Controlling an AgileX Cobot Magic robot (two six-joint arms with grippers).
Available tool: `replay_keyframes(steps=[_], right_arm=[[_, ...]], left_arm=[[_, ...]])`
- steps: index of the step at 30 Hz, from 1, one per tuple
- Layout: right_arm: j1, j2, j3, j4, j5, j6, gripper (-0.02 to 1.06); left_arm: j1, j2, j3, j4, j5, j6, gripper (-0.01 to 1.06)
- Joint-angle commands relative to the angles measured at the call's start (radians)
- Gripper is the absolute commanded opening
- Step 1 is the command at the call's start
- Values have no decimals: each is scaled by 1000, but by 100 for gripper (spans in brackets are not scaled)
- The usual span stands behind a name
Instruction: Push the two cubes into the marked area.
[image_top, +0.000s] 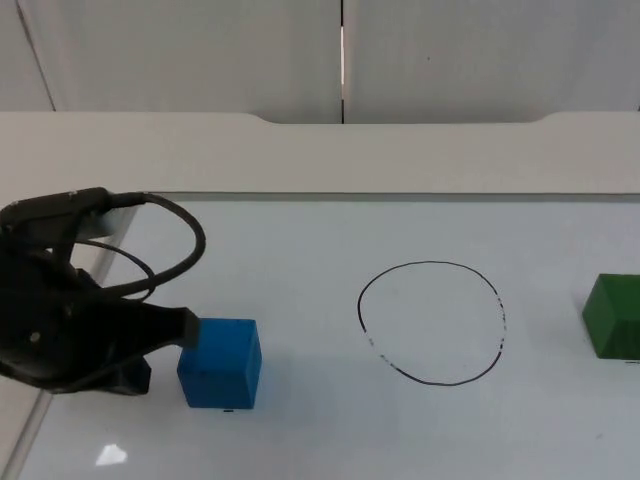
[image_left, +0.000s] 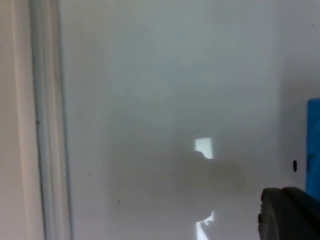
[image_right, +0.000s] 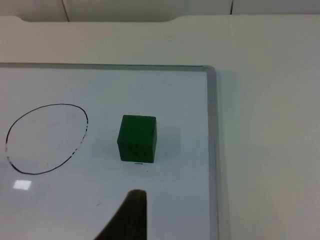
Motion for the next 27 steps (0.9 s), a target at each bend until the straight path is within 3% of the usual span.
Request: replay_keyframes(steps=[1, 27], right_arm=[[-7, -4, 1, 2, -7, -5, 105], [-7, -4, 1, 2, -7, -5, 105]], left_arm=[[-19, 4, -7, -33, 0, 5, 0], [-45, 42, -52, -76, 67, 58, 0]])
